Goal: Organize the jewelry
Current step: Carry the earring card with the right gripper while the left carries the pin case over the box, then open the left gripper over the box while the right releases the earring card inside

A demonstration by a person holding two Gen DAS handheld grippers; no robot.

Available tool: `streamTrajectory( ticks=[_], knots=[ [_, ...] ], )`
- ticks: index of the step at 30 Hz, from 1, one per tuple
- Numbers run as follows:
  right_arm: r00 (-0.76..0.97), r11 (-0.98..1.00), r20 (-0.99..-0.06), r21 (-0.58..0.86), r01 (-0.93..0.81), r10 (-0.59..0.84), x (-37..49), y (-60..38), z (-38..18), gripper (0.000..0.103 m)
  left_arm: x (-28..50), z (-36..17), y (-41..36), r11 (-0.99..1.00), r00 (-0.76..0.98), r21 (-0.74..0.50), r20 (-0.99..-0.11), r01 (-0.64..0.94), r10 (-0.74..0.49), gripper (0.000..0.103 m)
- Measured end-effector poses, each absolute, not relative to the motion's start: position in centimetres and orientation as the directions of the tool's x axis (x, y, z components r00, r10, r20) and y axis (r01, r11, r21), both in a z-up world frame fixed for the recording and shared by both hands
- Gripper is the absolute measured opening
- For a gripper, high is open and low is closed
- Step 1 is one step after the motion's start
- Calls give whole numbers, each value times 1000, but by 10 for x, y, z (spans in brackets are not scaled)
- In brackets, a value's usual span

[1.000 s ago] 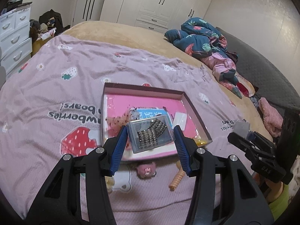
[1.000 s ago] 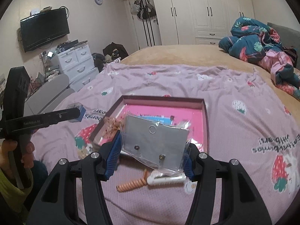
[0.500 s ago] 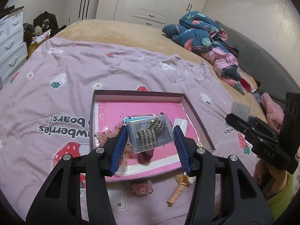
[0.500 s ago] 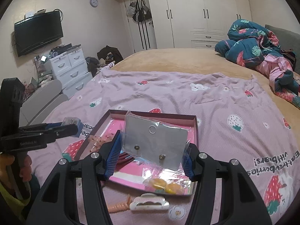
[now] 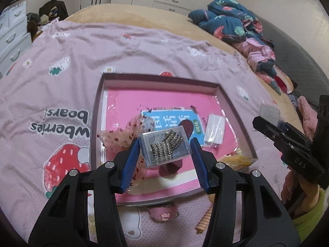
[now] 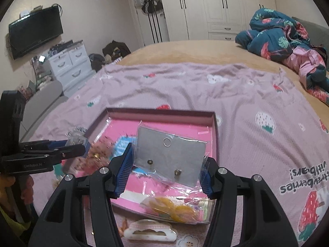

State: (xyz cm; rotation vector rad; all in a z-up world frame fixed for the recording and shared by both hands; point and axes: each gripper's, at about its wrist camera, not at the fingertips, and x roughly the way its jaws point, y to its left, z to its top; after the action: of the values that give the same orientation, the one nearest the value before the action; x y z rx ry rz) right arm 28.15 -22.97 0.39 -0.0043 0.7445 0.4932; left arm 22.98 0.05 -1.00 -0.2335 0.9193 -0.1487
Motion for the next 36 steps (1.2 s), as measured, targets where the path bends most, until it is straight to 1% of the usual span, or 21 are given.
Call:
streamTrajectory(
  ticks=[8,16,18,20,23,25,26,30,31,32,36],
  knots=[
    [597,897,-697,161,-411,398,291,-231,-29,55,237,-31,2,968,561,-252,-801,-3,-207,42],
    [571,899,-723,163,-406,389,296,-234,-45,56,241,-42,1,970,546,-241,-816,-20,-191,42],
    [567,898,-726,163,-408,389,297,-234,-47,56,240,-42,3,970,547,-242,-815,-27,-188,44],
    [557,898,-734,164,-409,388,298,-234,-51,56,238,-42,5,970,548,-240,-816,-33,-183,49],
    [540,897,-747,170,-408,387,299,-234,-55,57,234,-38,6,970,555,-240,-812,-37,-180,50],
    [534,896,-752,170,-409,387,299,-233,-58,57,231,-35,7,971,560,-238,-810,-39,-176,53],
    [530,895,-754,172,-411,388,298,-233,-59,58,230,-33,7,970,562,-238,-808,-40,-176,55],
    [518,892,-759,182,-414,394,296,-232,-61,62,224,-29,9,967,572,-248,-801,-48,-177,56],
    [515,892,-761,184,-413,396,296,-232,-61,63,222,-28,9,967,576,-250,-799,-53,-175,58],
    [513,892,-761,186,-413,396,295,-232,-62,65,220,-27,10,966,579,-254,-796,-56,-176,60],
    [518,890,-754,191,-414,403,290,-232,-57,72,211,-21,13,962,596,-266,-784,-66,-176,62]
  ],
)
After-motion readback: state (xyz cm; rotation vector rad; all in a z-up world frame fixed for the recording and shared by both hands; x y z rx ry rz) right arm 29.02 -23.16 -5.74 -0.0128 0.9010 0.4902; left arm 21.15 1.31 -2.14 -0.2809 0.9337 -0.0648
